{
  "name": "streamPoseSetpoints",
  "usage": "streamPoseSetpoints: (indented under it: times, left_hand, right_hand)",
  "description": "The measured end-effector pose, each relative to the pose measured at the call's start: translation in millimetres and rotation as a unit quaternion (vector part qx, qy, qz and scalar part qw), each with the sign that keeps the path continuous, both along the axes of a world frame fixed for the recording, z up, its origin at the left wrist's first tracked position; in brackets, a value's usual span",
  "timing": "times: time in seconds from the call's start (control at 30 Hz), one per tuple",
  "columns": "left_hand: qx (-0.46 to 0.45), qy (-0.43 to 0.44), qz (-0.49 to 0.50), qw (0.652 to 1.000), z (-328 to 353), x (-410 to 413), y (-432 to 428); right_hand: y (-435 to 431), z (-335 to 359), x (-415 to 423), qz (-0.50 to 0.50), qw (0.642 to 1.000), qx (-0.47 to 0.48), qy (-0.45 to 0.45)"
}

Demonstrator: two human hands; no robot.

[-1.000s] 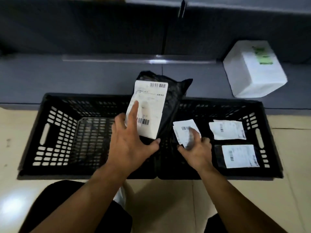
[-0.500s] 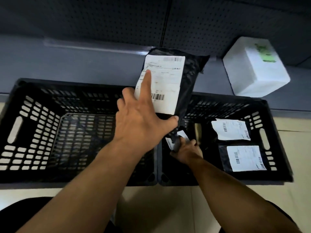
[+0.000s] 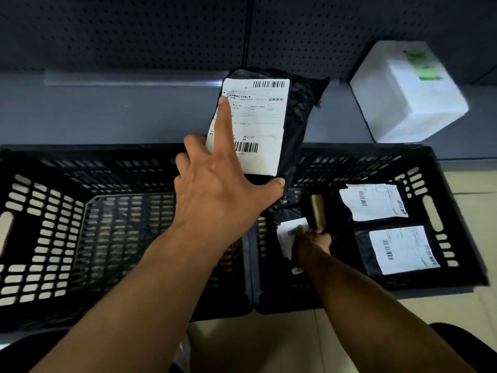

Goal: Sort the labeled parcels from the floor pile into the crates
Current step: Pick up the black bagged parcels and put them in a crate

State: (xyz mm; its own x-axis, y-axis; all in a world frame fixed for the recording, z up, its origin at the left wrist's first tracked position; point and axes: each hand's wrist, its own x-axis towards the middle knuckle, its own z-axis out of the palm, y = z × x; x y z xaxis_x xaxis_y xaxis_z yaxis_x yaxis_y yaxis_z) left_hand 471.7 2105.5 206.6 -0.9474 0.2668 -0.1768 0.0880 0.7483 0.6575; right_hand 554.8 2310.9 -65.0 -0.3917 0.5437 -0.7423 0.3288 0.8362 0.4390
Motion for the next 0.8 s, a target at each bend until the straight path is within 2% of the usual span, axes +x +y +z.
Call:
streamPoseSetpoints:
  times: [0.1,0.17,0.27,0.33,0.53,0.67,0.73,0.8]
  left_hand:
    - [-0.001,0.0,-0.002,1.0,-1,2,2]
    - [-0.001,0.001,-0.006,1.0,-1,5,2]
    - [-0.001,0.008,-0.01,1.0,-1,10,2]
    - [-0.008,0.011,-0.012,1.0,-1,13,2]
    - [-0.022,0.023,-0.011,0.999,-3,18,-3]
    - [-0.036,0.019,-0.012,0.999,-5,21,-1]
    - [-0.049,0.021,-0.018,0.998,-6,23,3]
    - [-0.062,0.019,-0.025,0.998,-9,25,9]
  right_hand:
    - [0,2,0,0.024,1.0,0.013,0.01]
    - [1,6,-4,0.057,0.997,0.002,0.055]
    - [6,11,-18,0.153,0.976,-0.053,0.144]
    - [12,13,-30,0.181,0.97,-0.089,0.137]
    - [32,8,-29,0.155,0.974,-0.093,0.137]
    - [41,30,-27,0.12,0.975,-0.102,0.158]
    - [41,55,-30,0.105,0.966,-0.111,0.207]
    - [39,89,-32,0.106,0.943,-0.112,0.295]
